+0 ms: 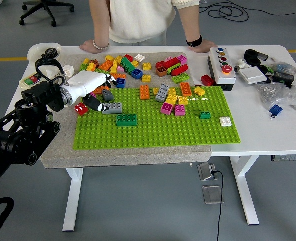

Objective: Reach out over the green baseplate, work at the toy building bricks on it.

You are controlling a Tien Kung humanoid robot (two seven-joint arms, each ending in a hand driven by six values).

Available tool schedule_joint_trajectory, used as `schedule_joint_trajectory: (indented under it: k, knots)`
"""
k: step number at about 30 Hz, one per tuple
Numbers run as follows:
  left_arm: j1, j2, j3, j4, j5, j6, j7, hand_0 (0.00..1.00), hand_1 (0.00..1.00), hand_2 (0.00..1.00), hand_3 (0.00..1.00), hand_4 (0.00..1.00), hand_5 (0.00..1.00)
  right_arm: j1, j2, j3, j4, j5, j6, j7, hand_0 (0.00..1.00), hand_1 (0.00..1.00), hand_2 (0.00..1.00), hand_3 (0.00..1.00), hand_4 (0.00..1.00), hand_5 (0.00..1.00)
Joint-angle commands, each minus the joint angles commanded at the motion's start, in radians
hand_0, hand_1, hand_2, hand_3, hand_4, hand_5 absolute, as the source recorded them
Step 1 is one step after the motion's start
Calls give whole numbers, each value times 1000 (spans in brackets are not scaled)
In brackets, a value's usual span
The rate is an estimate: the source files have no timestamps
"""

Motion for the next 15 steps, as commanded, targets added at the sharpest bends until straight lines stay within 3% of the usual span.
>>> schedule_joint_trajectory:
  k: [1, 6, 7, 12, 13, 15]
  knots:
    - [0, 0, 0, 1, 0, 1, 0, 606, 597, 532, 571, 685, 2, 0, 0, 0, 0, 0, 0, 0, 742, 640, 682, 626, 808, 518]
    - [-9, -3, -8, 13, 0, 2, 8, 606, 597, 532, 571, 685, 2, 1, -1, 0, 0, -4, 1, 0, 742, 640, 682, 626, 808, 518]
    - [-11, -5, -11, 15, 0, 0, 9, 600, 608, 532, 570, 535, 2, 1, -1, 0, 0, -5, 1, 1, 742, 640, 682, 628, 810, 518]
    - [-14, -9, -13, 19, 0, -11, 9, 600, 608, 532, 570, 535, 2, 2, -1, -1, 0, -7, 1, 1, 742, 640, 682, 628, 810, 518]
    - [-14, -10, -12, 19, 0, -15, 9, 626, 639, 553, 597, 617, 2, 2, -1, -1, 0, -8, 1, 1, 742, 640, 681, 627, 810, 518]
    - [-14, -12, -11, 20, 0, -22, 10, 626, 639, 553, 597, 617, 2, 1, -1, -1, 0, -9, 1, 1, 742, 640, 681, 627, 810, 518]
